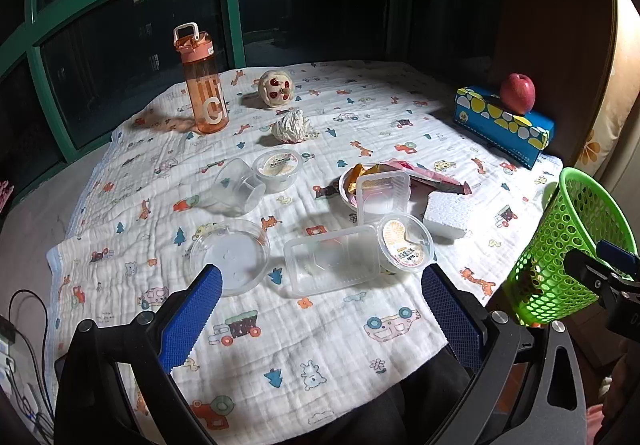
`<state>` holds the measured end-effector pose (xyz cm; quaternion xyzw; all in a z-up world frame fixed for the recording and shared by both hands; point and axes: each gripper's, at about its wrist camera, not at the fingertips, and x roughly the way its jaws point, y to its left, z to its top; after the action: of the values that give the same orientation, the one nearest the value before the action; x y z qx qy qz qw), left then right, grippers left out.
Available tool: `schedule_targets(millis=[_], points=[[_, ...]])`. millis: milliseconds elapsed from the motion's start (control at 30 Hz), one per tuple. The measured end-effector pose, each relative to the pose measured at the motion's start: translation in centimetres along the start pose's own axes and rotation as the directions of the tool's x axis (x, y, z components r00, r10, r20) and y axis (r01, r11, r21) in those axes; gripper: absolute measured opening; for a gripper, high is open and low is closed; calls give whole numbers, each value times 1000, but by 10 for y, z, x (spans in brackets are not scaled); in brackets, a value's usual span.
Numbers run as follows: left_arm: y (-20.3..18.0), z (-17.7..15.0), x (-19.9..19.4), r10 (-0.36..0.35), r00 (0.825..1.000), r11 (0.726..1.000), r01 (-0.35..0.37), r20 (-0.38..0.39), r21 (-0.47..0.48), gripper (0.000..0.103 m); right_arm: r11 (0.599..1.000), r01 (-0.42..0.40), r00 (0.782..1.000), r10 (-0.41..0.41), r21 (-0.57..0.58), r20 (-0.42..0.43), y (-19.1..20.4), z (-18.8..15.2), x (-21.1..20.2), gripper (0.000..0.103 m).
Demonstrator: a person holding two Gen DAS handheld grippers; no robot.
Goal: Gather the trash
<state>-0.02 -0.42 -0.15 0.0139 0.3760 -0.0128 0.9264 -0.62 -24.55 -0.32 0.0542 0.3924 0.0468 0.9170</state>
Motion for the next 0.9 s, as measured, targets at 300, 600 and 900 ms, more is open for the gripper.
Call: schedule_targets(millis=[300,600,900], points=[[-1,-3,5,-3,1000,1000,3,-12,-4,97,1000,4,1000,-4,3,-6,-1,0,8,98],[0,5,10,-7,1000,1000,7,-26,-11,97,1000,3,1000,-3,7,-13,1,5,9,98],[2,18,13,-13,999,1000,13,-40,-10,97,1000,0,1000,0,3,-16,4,16,9,98]])
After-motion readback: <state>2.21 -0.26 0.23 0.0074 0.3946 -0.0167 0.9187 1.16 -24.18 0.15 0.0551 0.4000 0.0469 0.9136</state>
